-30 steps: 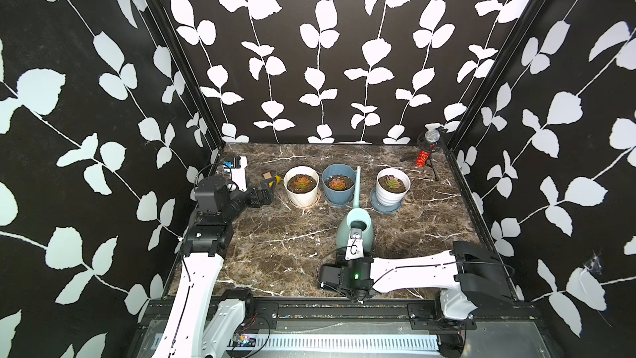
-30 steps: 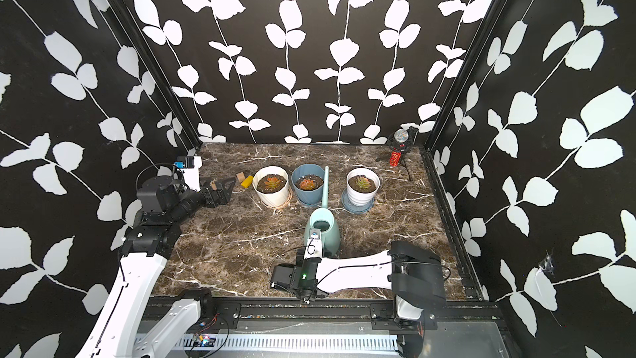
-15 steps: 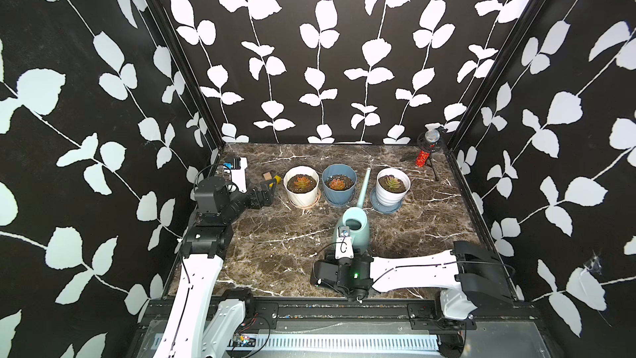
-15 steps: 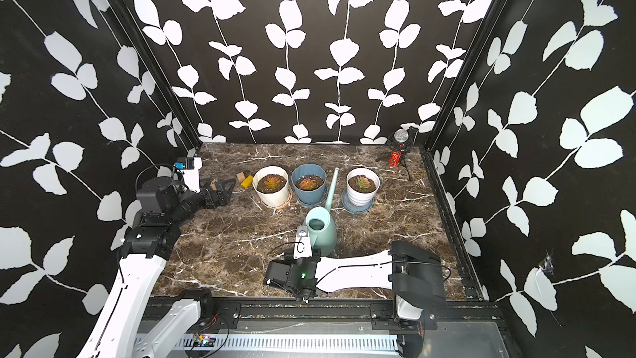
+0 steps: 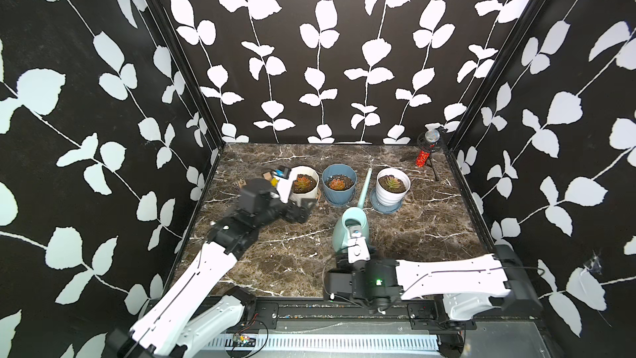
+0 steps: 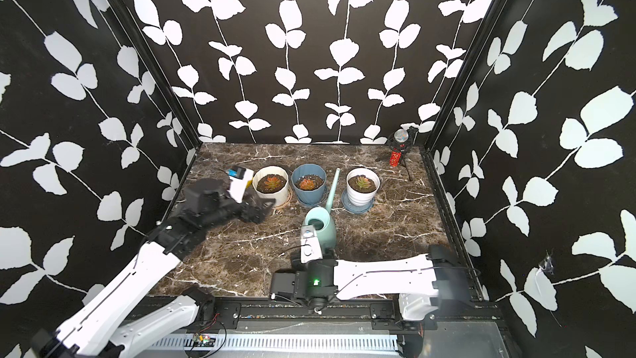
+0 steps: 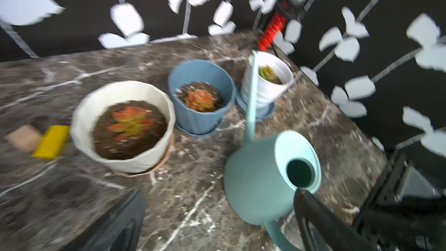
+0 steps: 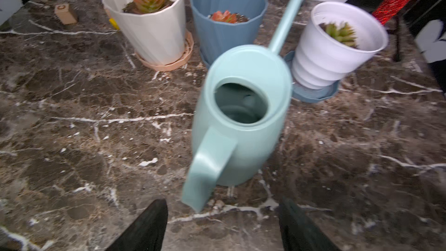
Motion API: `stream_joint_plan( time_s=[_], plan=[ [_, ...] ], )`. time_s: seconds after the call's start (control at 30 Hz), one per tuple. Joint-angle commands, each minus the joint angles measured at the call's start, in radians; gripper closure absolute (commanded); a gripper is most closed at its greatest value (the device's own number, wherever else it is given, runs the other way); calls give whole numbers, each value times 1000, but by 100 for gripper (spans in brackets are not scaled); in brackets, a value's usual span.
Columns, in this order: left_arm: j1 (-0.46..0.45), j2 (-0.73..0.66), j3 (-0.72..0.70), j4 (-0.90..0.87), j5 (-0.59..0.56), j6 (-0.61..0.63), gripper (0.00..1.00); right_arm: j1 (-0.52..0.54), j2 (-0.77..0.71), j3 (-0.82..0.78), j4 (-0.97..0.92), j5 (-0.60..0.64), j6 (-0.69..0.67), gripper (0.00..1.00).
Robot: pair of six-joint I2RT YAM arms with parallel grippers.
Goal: Water the succulent around the soil edge
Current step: Place the watering can at the center of the board, then pick up the watering can from the center of the board.
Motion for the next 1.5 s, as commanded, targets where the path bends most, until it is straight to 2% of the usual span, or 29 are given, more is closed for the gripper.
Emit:
stream_joint_plan(
  time_s=[0.0, 0.2, 0.43, 0.7, 0.97, 1.23, 1.47],
  plan=[
    [-82, 32, -65, 66, -107, -77, 4, 17, -60, 13, -346, 76, 190, 25],
    [-301, 102, -110, 108, -208, -155, 4, 34, -135, -5, -739, 159, 539, 24],
    [-499, 176, -104, 126, -369, -231, 3, -10, -286, -98, -740, 211, 577, 24],
    [-654, 298, -37, 84, -545, -274, 3, -60, -384, -160, -739, 239, 615, 23],
    [-697, 445, 57, 64, -636, -266, 9, -81, -428, -185, -739, 245, 608, 23],
    [-697, 504, 92, 36, -650, -263, 26, -93, -456, -210, -739, 250, 614, 23],
    [-697, 503, 80, 10, -642, -286, 44, -97, -475, -220, -739, 248, 612, 23]
  ],
)
